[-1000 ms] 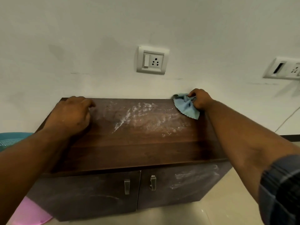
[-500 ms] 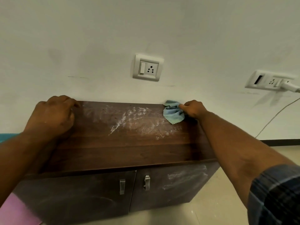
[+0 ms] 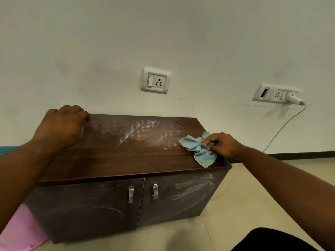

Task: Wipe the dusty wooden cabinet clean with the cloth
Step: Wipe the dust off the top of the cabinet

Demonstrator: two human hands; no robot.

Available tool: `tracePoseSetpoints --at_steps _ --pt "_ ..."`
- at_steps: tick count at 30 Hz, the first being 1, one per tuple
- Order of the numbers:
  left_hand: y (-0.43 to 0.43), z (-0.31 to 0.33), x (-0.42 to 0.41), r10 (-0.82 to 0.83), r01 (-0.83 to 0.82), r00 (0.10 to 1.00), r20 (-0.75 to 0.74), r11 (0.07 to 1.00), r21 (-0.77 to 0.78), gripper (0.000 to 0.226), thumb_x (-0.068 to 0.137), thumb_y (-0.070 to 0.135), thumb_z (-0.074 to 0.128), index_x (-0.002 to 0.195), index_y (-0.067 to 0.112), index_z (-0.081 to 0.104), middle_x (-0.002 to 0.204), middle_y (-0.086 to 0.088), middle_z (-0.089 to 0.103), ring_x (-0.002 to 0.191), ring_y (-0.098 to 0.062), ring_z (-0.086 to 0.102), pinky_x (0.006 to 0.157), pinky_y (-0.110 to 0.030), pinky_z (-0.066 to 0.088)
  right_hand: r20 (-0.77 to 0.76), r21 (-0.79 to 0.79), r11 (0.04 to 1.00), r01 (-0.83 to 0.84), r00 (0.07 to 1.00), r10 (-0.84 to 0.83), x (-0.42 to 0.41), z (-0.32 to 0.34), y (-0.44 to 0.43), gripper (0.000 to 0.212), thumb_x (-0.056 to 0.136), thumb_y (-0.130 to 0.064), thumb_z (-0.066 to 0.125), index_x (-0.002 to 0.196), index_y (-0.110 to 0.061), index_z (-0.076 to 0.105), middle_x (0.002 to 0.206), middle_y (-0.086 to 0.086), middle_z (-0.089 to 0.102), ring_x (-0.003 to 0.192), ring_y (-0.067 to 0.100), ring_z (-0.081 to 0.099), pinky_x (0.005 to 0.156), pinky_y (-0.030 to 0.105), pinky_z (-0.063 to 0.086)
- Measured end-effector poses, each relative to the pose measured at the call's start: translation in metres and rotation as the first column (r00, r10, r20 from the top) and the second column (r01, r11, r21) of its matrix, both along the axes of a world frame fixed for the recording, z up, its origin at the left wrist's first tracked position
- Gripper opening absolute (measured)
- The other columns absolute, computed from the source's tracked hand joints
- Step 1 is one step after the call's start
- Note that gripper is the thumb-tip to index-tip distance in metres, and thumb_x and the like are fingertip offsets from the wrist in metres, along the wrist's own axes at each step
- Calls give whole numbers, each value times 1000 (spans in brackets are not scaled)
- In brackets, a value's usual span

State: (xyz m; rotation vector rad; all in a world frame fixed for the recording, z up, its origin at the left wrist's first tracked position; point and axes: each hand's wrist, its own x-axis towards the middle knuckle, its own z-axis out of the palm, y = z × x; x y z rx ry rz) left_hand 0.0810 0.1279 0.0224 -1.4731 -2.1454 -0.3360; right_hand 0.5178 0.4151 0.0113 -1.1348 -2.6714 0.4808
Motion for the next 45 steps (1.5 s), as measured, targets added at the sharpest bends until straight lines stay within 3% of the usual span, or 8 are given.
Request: tracePoseSetpoints --at_steps 6,16,21,27,30,35,42,45 --pt "-6 -4 -22 5 -8 999 -44 998 -66 25 79 6 66 101 16 73 107 -6 69 97 -34 62 74 -43 44 -91 -31 996 -85 993 82 21 -8 -39 22 79 -18 82 100 -21 77 112 -5 72 106 7 66 100 24 50" --pt "39 6 28 -88 90 996 32 994 -69 25 83 8 62 103 19 72 110 -4 67 100 -29 61 77 -40 45 -68 -63 888 -456 890 452 -119 0 -83 28 82 -13 79 110 -13 76 118 0 72 109 8 65 101 20 48" --pt "63 5 44 -137 141 989 52 988 -62 26 91 9 54 106 22 70 114 1 66 103 -24 60 78 -39 46 -170 -120 877 -466 880 444 -73 -12 -65 21 83 -11 77 105 -13 77 117 -3 72 111 1 64 100 16 47" --pt "50 -8 23 -275 275 961 15 954 -118 26 85 4 59 97 22 73 106 0 70 94 -26 63 71 -37 45 -281 -164 944 -287 931 234 30 -13 2 16 84 -2 72 99 -6 76 111 2 74 110 10 67 100 29 51" --pt "40 -11 10 -275 273 961 0 953 -132 24 83 5 63 94 24 74 104 2 71 91 -25 64 68 -35 44 -291 -157 969 -189 947 137 34 -14 21 19 86 3 68 101 -7 74 111 10 73 107 15 68 99 28 52" --pt "33 -8 6 -253 263 964 88 955 -135 27 85 12 52 97 25 73 108 3 68 98 -24 61 77 -40 49 -211 -131 989 -75 976 46 2 -12 18 17 88 0 69 100 -10 75 109 -2 72 106 10 66 102 38 50" --pt "35 -2 15 -267 270 962 46 960 -73 25 84 5 62 95 25 73 108 5 69 94 -22 63 66 -30 35 -202 -230 883 -410 907 368 15 -13 -38 18 86 -28 73 102 -20 77 115 -9 71 115 9 63 101 21 48" --pt "31 -4 12 -284 284 959 10 952 -119 27 83 8 62 99 26 73 109 5 69 95 -20 63 67 -30 38 -140 -244 910 -336 940 310 34 0 -20 16 84 -23 77 100 -22 79 113 -8 73 112 9 66 101 28 50"
